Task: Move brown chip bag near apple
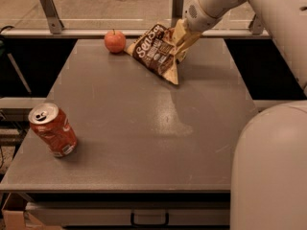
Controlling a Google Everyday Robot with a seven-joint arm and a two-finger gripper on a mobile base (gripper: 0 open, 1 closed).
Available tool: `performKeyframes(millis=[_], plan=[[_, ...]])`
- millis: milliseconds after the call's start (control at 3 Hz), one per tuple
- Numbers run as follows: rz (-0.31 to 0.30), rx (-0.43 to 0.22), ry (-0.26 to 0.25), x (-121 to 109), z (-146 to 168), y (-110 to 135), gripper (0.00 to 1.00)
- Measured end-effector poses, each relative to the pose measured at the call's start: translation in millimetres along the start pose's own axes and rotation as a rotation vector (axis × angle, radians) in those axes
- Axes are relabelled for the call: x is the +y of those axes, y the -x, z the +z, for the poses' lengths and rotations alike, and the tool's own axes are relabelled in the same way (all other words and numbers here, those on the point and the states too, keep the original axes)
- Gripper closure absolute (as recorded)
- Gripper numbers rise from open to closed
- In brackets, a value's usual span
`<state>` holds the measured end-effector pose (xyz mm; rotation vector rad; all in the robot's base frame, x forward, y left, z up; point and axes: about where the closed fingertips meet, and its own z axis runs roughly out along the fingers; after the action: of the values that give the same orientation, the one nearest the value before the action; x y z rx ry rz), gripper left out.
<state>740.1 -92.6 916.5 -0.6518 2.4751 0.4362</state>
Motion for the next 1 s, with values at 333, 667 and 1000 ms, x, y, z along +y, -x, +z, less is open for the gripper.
performKeyframes(millis=[333,667,1000], plan=[[0.012,-0.003,-0.004,-3,-4,-1,0.12],[0.023,-0.045,-0.006,-4,-27,-6,0.00],[0.006,-0.142,-0.043,-9,-80,-19,0.00]])
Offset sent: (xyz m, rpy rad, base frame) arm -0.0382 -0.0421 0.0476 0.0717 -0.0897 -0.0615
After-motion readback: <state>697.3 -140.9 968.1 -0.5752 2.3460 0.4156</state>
